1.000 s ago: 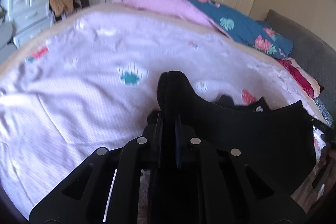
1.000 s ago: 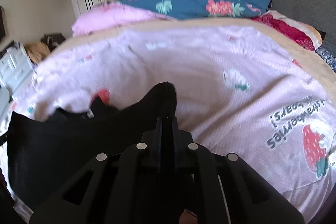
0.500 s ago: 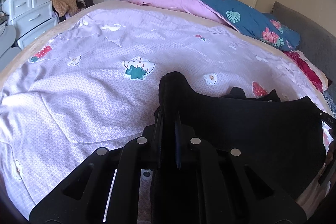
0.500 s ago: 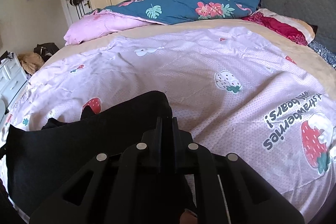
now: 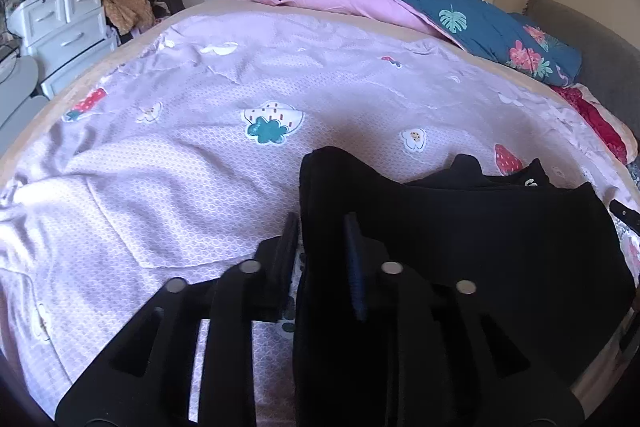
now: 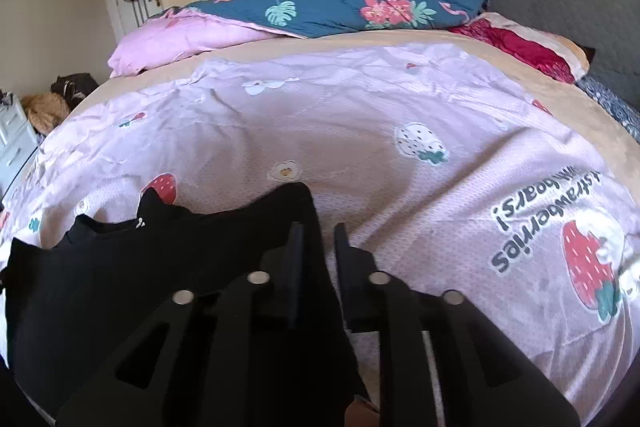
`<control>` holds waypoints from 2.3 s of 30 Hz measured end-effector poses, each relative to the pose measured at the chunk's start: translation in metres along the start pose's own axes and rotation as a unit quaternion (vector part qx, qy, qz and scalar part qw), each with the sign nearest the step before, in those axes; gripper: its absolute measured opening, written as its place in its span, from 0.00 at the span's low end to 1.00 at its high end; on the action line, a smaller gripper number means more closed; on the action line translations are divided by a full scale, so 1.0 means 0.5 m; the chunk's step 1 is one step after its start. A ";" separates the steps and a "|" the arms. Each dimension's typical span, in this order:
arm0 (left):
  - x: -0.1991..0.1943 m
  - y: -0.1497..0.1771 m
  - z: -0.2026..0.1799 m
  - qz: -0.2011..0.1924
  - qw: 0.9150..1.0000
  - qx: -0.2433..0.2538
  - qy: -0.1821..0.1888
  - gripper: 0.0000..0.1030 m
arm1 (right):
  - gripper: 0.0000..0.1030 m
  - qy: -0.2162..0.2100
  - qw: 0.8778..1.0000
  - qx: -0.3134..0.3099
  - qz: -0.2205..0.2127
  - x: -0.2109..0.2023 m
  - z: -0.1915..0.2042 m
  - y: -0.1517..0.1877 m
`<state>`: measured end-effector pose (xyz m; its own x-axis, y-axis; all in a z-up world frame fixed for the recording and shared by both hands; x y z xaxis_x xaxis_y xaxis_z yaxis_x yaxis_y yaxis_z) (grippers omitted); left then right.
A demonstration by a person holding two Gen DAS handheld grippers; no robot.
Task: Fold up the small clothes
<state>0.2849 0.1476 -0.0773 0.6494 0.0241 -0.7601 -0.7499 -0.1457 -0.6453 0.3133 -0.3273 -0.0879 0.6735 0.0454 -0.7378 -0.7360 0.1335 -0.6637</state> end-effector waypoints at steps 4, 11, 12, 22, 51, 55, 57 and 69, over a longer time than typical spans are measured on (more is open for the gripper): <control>-0.018 0.001 0.002 -0.003 1.000 -0.006 0.001 0.32 | 0.25 -0.011 1.000 0.000 0.000 -0.018 0.004 0.006; -0.064 0.032 -0.026 0.000 1.000 0.004 0.023 0.59 | 0.37 -0.038 0.999 -0.033 0.006 -0.062 0.044 0.041; -0.066 0.041 -0.033 0.003 1.000 0.008 0.027 0.62 | 0.39 -0.038 0.998 -0.040 0.007 -0.068 0.050 0.048; -0.075 0.112 -0.097 0.042 0.997 0.032 0.060 0.73 | 0.48 -0.054 0.993 -0.102 0.040 -0.100 0.116 0.128; -0.108 0.212 -0.081 0.069 0.996 0.012 0.058 0.91 | 0.96 -0.079 0.995 -0.048 0.038 -0.154 0.093 0.224; -0.114 0.207 -0.061 0.064 0.997 0.001 0.046 0.91 | 0.96 -0.087 0.993 -0.076 0.019 -0.174 0.126 0.225; -0.117 0.203 -0.050 0.060 0.997 -0.006 0.042 0.91 | 0.96 -0.089 0.992 -0.094 0.013 -0.182 0.148 0.229; -0.122 0.188 0.051 0.047 0.997 -0.052 0.008 0.91 | 0.96 -0.115 0.977 -0.178 0.013 -0.198 0.284 0.281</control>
<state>0.1717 0.1578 -0.0937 0.5788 -0.0109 -0.8154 -0.7914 -0.2487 -0.5584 0.1528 -0.1726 -0.0904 0.6218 0.2719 -0.7345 -0.7020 -0.2223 -0.6766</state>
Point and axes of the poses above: each gripper's, at about its wrist camera, not at the fingertips, and x roughly the way its jaws point, z to its left, y to its underside, the point moved 10 cm from there along x, roughly the way its jaws point, and after that the axes turned 6 degrees about z, right-handed, at the moved point
